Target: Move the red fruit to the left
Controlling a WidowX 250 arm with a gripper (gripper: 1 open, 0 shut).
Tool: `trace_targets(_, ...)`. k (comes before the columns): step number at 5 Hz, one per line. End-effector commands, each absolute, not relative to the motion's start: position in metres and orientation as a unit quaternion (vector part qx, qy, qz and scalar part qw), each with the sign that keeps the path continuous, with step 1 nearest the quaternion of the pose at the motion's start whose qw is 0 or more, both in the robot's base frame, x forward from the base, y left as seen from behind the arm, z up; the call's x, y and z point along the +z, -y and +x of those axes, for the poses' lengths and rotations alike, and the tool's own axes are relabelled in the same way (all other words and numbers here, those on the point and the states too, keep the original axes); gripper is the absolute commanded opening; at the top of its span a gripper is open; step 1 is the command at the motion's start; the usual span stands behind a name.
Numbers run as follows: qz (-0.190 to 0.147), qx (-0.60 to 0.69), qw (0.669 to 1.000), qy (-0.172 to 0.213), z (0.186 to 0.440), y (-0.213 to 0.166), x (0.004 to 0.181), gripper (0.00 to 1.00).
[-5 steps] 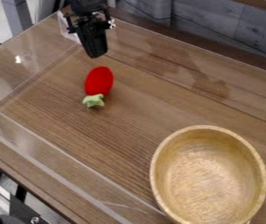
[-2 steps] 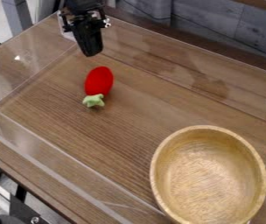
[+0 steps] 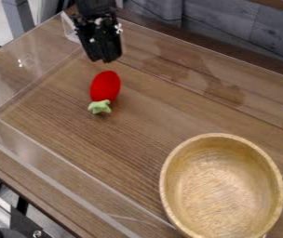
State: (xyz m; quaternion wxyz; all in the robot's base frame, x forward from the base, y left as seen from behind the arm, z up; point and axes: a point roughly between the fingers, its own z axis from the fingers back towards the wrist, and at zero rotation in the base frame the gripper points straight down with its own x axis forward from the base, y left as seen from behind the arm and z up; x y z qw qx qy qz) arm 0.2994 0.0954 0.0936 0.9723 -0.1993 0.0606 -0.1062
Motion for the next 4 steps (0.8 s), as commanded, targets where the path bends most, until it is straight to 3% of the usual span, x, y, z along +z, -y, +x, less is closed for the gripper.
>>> trace_targets(1, -0.191, -0.122, 0.973, -0.048, 0.305, -0.102, 0.097, 1.0)
trace_targets(4, -0.2, -0.156, 0.967, -0.033, 0.306, -0.098, 0.112, 1.0)
